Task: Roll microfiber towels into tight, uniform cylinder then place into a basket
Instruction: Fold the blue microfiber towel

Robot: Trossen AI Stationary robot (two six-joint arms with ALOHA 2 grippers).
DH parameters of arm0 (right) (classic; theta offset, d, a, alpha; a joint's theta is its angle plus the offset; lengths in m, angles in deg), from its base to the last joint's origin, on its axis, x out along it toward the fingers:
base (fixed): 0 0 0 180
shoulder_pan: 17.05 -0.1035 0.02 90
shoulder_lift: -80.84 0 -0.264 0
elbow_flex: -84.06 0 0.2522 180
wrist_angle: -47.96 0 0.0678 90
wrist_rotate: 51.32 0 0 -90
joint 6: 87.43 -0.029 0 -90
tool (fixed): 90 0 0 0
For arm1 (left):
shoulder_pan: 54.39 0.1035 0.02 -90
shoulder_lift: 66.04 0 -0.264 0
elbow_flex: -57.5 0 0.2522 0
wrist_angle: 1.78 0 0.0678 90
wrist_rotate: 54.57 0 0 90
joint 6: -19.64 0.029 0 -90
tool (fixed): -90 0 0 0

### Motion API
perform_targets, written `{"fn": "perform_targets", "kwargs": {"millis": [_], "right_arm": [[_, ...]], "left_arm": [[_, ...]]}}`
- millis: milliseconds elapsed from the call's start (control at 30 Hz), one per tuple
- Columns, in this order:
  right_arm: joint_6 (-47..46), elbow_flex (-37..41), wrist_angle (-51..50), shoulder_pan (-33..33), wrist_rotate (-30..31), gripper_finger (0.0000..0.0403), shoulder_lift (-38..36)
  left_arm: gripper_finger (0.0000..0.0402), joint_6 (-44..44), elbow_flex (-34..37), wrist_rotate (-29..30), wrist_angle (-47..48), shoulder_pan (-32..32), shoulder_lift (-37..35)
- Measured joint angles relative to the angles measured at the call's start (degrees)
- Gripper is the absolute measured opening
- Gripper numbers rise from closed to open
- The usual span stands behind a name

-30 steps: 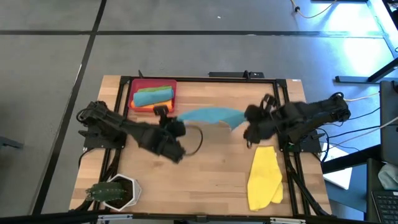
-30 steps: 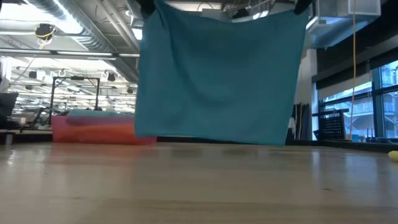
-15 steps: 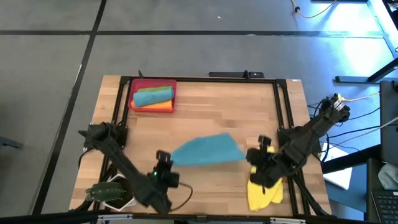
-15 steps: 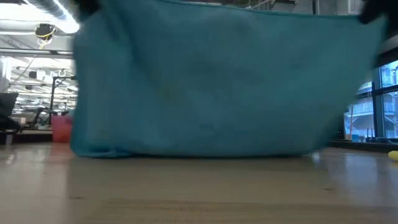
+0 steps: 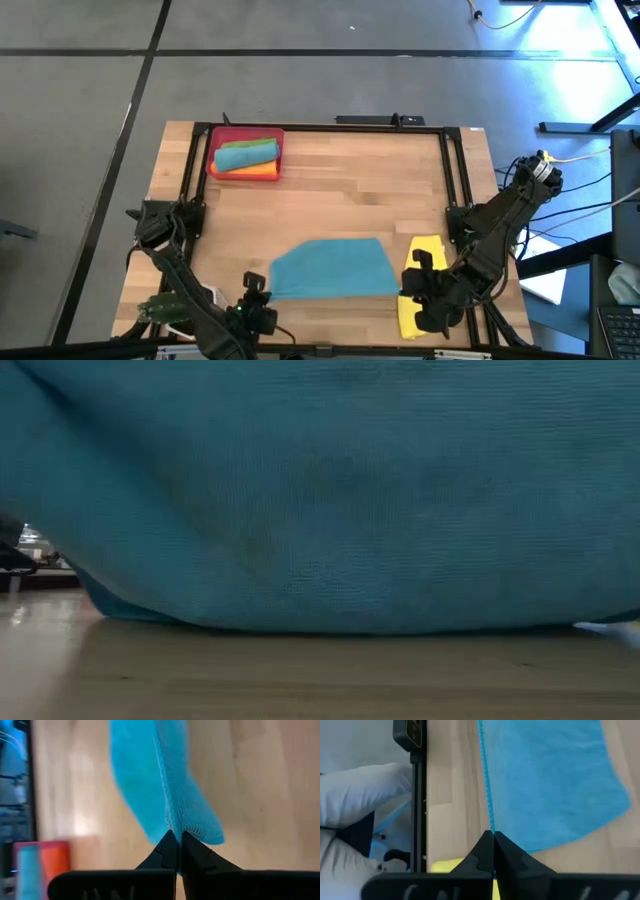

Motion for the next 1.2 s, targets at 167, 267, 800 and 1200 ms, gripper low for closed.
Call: {"fn": "perform_targets", "kwargs": {"millis": [167, 267, 800, 1200], "right_arm": [[1.2, -1.5, -4.3, 0.3, 3.1, 0.0004, 0.0], [0.5, -3.5, -10.9, 1.1, 5.5, 0.0004, -0.1], [0.3, -17.0, -40.5, 10.4, 20.2, 0.0004, -0.2], [6.4, -17.5, -42.1, 18.1, 25.7, 0.0003, -1.1]], "left_arm": [[0.0000, 0.0, -2.8, 4.9, 7.1, 0.8, -0.1], [0.0000, 0.2, -4.8, 6.5, 11.1, 2.3, -0.1], [0.0000, 8.2, -5.2, 13.7, 10.1, 18.8, -8.7], [0.0000, 11.8, -3.1, 17.5, 6.0, 27.1, -12.2]]}}
